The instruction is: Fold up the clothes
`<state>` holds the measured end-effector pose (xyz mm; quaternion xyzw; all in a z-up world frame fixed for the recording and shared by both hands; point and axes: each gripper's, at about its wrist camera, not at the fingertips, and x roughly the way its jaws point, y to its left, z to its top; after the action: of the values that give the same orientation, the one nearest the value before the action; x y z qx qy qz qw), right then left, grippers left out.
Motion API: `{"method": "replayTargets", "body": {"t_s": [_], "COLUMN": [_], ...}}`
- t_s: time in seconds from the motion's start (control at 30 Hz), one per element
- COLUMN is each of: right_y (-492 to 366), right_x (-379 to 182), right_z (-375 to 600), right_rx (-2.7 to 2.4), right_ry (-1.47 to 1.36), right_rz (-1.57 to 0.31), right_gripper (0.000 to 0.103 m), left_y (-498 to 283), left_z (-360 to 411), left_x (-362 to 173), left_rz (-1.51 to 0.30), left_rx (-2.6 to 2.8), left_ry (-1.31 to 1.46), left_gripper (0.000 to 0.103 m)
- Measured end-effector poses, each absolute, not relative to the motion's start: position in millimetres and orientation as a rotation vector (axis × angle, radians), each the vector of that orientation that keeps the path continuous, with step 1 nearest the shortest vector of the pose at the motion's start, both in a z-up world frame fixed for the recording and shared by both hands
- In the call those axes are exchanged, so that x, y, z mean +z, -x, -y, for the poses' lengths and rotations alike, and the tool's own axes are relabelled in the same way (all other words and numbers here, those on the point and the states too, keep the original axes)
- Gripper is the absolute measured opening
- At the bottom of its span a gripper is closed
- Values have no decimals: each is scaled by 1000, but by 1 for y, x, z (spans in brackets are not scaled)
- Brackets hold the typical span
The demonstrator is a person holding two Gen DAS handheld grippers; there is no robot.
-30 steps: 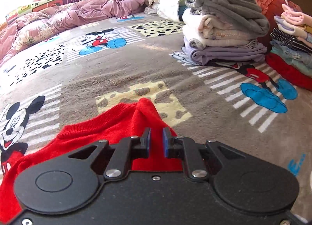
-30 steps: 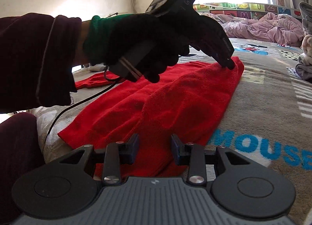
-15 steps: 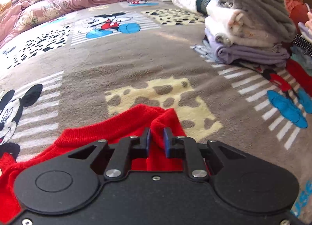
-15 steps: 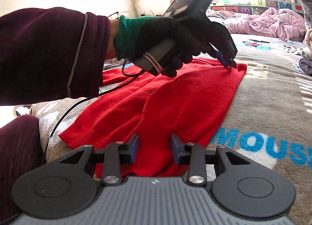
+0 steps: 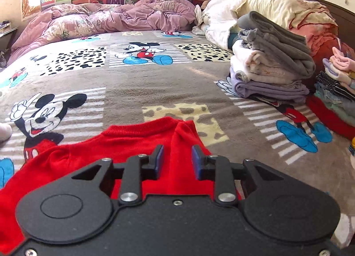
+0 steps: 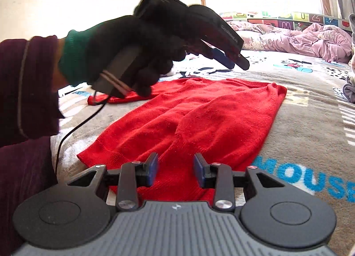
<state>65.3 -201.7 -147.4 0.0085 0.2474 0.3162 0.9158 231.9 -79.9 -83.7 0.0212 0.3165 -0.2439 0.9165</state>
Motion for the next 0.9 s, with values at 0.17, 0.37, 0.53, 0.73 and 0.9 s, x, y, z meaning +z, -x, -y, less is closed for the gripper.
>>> {"method": "replayTargets", "body": {"t_s": [0.17,0.37,0.53,0.73,0.9], "right_y": [-64,-55,-47,-53,-57], "right_x": [-151,-151,-147,-152,-158], "right_z": [198,200,220,267,306], "right_rx": [651,634,578,416,280], "right_ry": [-15,-25,-124,-361,-560], "right_rz": [-517,-508,-511,-539,-556], "right_gripper": [38,38,38,45,46], "left_y": [-203,-190,-165,-142,-123], "left_z": [75,59,2,-76,-141], "left_x": [-107,-110,-103,-112,-119], "left_rz": [-689,-680,-635,-611,-582], "left_rx": [-495,-441,-296,-55,150], "left_ry": [-46,17,193,431,625], "left_gripper": [26,26,27,36,38]}}
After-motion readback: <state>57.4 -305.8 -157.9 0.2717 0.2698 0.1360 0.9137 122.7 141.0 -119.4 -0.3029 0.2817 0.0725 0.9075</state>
